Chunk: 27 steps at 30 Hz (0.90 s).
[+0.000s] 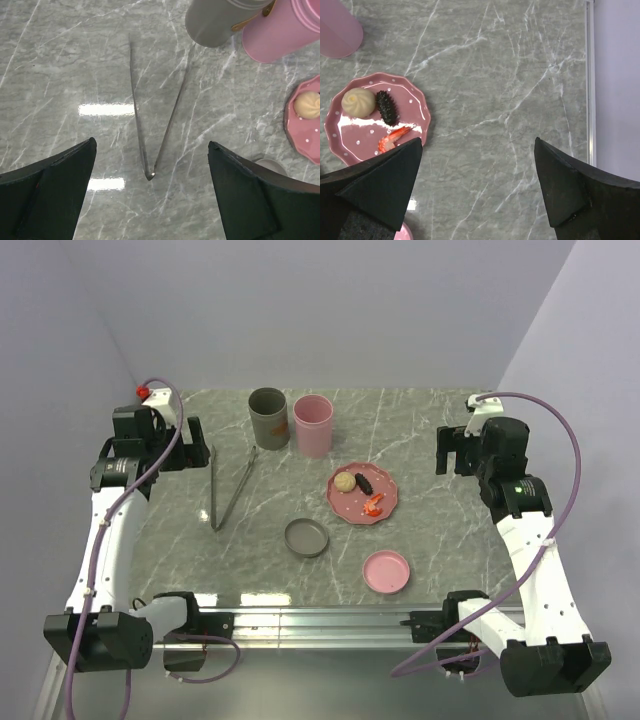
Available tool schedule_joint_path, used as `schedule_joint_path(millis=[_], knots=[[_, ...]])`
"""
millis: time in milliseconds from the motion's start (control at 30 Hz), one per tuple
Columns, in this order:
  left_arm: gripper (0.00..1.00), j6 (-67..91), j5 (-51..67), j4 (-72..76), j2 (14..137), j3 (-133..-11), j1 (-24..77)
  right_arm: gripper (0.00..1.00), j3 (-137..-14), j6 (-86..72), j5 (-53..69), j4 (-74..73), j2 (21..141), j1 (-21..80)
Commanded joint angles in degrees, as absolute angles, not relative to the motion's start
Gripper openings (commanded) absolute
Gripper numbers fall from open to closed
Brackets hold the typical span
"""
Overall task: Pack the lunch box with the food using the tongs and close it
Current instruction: Grab the clamp with the left arm
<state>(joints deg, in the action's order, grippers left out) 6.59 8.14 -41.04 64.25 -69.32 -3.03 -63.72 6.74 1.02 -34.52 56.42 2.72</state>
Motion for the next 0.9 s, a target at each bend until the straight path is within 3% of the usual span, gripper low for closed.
schedule_joint_path(millis=[0, 200, 533, 867], knots=[[0.99, 4.6, 6.3, -39.9, 62.3, -68.6, -3.1, 1.00, -64.9, 7.6, -1.0, -32.5, 55.5, 2.7], [0.99, 0.7, 7.2, -39.8, 58.5, -63.6, -3.1, 1.00, -64.8, 8.1, -0.2, -32.4, 55.8, 2.6], [0.99, -6.4, 7.4, -44.6, 62.4, -57.6, -3.0, 1.00, -65.7, 9.2, 1.8, -33.3, 57.0, 2.7], [0.99, -5.2, 3.0, -43.8, 74.3, -57.7, -1.2, 1.00, -66.1, 9.8, 3.3, -34.3, 58.2, 2.6]])
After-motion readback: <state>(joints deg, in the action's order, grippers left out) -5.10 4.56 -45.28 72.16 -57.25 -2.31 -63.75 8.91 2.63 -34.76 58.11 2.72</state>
